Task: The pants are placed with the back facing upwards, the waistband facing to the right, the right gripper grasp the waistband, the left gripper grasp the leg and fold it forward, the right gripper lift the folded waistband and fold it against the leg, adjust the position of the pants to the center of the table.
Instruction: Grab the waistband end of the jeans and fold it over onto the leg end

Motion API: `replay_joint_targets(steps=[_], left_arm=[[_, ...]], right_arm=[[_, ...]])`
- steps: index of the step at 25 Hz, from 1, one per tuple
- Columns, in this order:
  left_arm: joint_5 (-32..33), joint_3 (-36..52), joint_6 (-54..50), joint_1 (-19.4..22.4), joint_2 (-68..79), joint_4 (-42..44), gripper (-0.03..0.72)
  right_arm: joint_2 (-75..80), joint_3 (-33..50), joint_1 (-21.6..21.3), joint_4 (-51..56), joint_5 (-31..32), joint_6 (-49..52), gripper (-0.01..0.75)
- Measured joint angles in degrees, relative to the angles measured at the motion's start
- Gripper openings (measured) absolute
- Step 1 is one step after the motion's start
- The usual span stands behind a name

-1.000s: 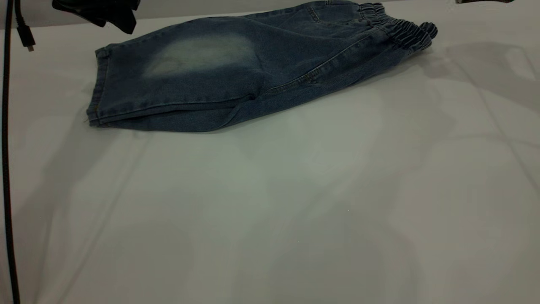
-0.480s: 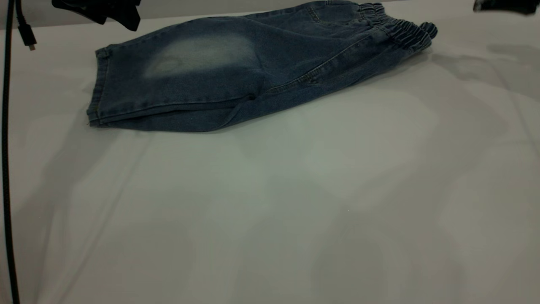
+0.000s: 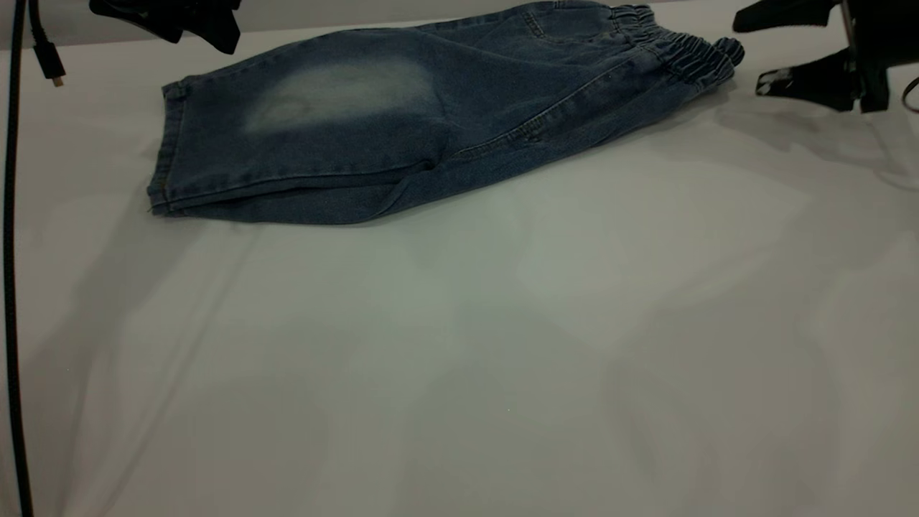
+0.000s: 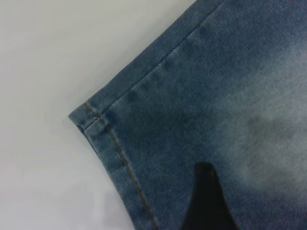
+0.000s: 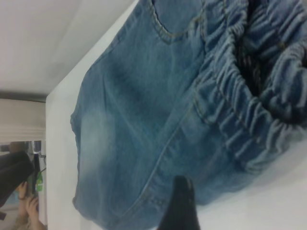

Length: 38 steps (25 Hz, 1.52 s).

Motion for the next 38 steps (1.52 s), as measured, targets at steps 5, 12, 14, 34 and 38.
replay_joint_targets(steps=[5,12,14,34,38], left_arm=[[0.1,0.0,0.0,0.0,0.0,0.0,0.456],[0.0,0.0,0.0,0.0,0.0,0.0,0.456],[0.1,0.0,0.0,0.0,0.0,0.0,0.456],[-0.1,0.0,0.0,-0.1,0.0,0.0,0.458],[0.0,-0.2,0.4,-0.2,0.0,0.0,0.458]], right_arm=[[1.2,0.0,0.1,2.3,-0.8,-0.5,0.536],[3.8,-3.9,2.6,2.8,-3.0,1.2,0.536],[4.5,-5.6,3.5,2.8,-3.7,2.6,0.536],[6.4,-11.4,9.5,2.4,-10.0,4.1,0.528],[6.3,-11.4,9.7,2.3,-10.8,4.2,0.448]])
